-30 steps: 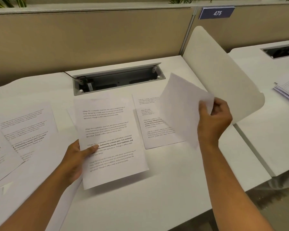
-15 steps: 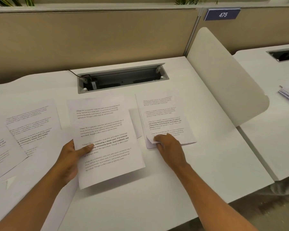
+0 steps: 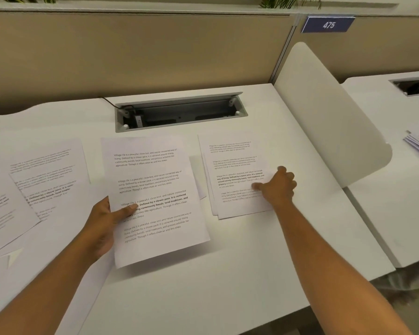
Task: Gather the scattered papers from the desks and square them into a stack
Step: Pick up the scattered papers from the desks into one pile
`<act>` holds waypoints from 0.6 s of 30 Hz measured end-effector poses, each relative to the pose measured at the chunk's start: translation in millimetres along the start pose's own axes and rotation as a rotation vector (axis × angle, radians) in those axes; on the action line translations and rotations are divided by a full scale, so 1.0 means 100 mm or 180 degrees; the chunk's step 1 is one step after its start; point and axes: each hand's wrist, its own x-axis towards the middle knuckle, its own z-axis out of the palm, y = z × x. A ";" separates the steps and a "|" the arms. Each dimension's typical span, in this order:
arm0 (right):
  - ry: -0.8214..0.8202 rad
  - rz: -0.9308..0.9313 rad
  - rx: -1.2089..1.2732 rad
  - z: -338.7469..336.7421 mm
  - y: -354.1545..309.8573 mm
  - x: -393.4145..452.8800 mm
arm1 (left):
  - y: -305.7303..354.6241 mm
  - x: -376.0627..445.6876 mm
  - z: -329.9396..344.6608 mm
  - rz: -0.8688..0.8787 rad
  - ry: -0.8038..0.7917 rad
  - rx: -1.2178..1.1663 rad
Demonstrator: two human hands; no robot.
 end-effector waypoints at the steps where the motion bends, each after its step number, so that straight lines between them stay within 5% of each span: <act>1: -0.0059 0.0040 -0.0015 -0.01 0.00 0.04 | 0.00 0.00 -0.01 -0.0002 0.0007 0.0000; 18: -0.0685 -0.0223 0.0919 -0.17 0.14 0.23 | -0.01 -0.03 -0.15 -0.0146 0.0240 0.0068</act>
